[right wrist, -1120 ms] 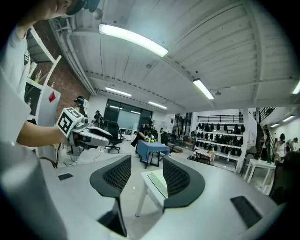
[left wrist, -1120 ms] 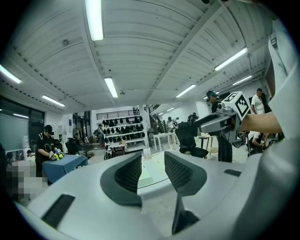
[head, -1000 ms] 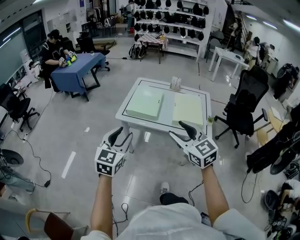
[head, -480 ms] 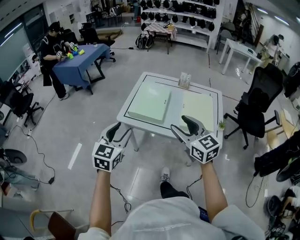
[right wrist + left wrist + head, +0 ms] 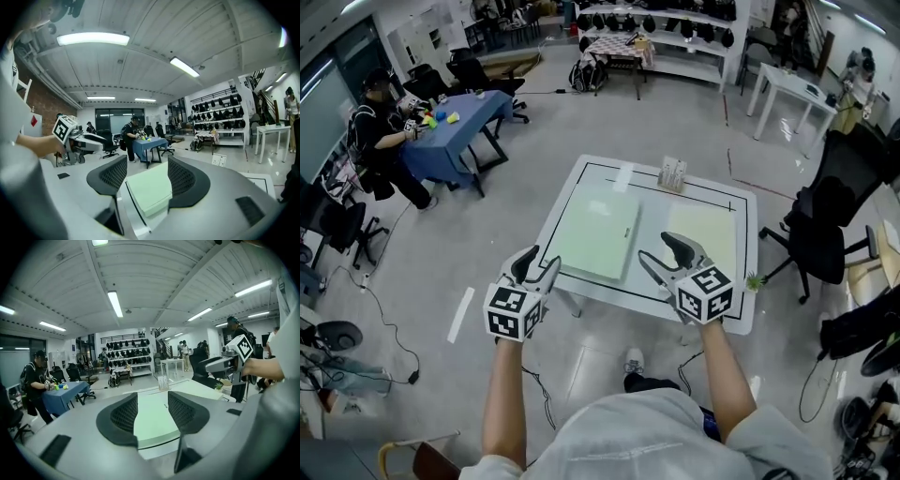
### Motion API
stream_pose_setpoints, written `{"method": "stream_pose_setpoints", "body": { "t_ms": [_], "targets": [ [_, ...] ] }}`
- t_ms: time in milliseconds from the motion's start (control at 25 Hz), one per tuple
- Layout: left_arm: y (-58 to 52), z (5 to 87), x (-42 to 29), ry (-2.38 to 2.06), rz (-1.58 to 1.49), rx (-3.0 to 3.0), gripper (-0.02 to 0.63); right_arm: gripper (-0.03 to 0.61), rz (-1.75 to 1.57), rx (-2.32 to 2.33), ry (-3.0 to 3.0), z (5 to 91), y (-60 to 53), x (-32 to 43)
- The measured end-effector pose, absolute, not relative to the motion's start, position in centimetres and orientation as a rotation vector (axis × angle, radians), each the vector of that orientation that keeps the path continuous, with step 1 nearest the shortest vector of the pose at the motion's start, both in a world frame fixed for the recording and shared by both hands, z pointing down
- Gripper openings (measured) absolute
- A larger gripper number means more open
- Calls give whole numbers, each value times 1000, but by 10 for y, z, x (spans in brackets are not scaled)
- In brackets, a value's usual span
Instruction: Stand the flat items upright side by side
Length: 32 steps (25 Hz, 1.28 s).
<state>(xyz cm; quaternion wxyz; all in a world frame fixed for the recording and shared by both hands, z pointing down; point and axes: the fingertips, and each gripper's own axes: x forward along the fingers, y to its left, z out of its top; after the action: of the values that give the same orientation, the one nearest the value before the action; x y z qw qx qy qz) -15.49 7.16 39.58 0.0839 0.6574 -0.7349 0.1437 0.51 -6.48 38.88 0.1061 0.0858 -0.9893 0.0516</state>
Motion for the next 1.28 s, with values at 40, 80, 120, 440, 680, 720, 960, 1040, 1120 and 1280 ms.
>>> {"method": "stream_pose_setpoints", "body": {
  "t_ms": [40,80,120,440,680,720,960,1040,1120,1280],
  "targets": [
    [59,400,-161,-2179,422,1952,216,297,174,250,-2905,394,-76,0],
    [47,404,-166,-2163,414,1944,215,305,200,247,-2897,399,-87,-6],
    [35,408,-171,-2148,407,1937,215,310,230,242,-2891,403,-96,-11],
    [-26,446,-206,-2046,342,1895,215,338,459,168,-2828,445,-134,-47],
    [-52,488,-239,-1930,269,1869,220,357,656,249,-2734,491,-143,-67],
    [-55,495,-247,-1906,270,1868,224,360,679,264,-2723,496,-144,-74],
    [-82,539,-287,-1695,301,1914,254,374,777,452,-2634,524,-154,-100],
    [-87,555,-302,-1638,296,1917,259,376,803,508,-2600,536,-158,-107],
    [-93,569,-315,-1592,287,1915,265,377,820,556,-2570,549,-162,-115],
    [-100,598,-326,-1481,269,1923,278,386,860,645,-2507,574,-166,-123]
  ]
}}
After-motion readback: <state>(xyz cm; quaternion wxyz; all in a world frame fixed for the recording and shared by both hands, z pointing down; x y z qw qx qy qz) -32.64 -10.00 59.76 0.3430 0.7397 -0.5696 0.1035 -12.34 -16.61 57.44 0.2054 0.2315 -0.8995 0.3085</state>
